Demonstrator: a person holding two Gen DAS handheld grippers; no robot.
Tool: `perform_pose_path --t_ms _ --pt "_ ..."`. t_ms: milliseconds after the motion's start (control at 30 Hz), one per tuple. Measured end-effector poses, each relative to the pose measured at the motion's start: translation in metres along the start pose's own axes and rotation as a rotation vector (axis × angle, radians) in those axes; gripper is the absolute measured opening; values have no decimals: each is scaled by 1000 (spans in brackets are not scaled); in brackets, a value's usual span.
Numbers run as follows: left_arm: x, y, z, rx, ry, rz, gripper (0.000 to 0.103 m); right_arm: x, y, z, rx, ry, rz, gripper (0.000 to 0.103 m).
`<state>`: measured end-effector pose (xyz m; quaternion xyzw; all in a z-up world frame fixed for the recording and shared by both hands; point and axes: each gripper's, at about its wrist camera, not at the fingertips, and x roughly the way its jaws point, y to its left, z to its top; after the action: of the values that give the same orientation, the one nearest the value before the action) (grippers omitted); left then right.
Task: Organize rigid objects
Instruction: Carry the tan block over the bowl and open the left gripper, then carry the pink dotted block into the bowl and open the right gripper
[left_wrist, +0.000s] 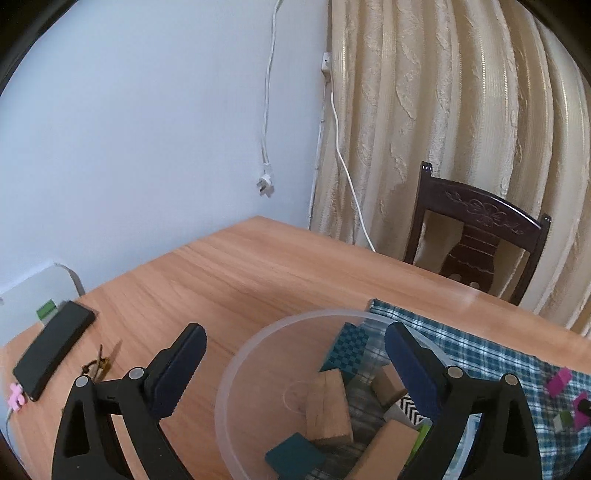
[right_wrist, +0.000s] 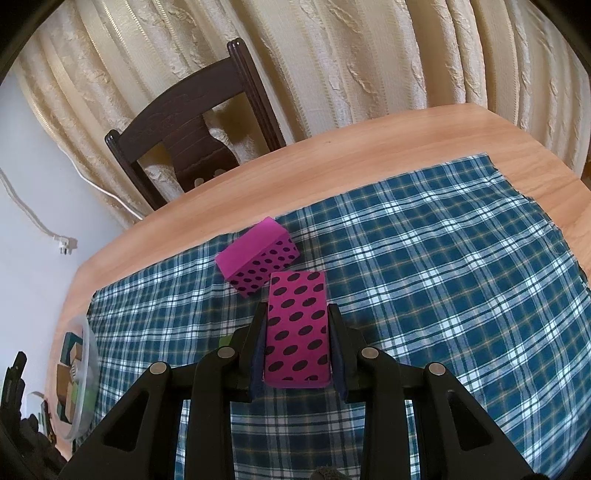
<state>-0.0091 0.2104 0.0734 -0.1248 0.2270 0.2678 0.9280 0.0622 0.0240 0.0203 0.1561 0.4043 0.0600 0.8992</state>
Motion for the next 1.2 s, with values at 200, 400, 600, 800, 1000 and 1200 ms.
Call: perform_pose_path --t_ms 200,400,600,800,1000,1200 --pt "-1 5 1 -27 -14 14 99 -7 9 -2 -19 -16 19 31" --pt "-2 5 1 -34 -14 -2 99 -17 32 -11 -71 -25 91 31" --pt "-10 1 2 -10 -38 -18 99 -24 70 -28 -145 0 203 31" --pt "-11 4 2 -30 -38 -27 99 -31 117 -39 -241 27 286 31" --pt "-13 5 3 -35 -40 -30 99 -28 166 -43 -338 50 323 31" --pt "-10 6 2 -50 -30 -30 100 -16 213 -48 -399 74 355 31"
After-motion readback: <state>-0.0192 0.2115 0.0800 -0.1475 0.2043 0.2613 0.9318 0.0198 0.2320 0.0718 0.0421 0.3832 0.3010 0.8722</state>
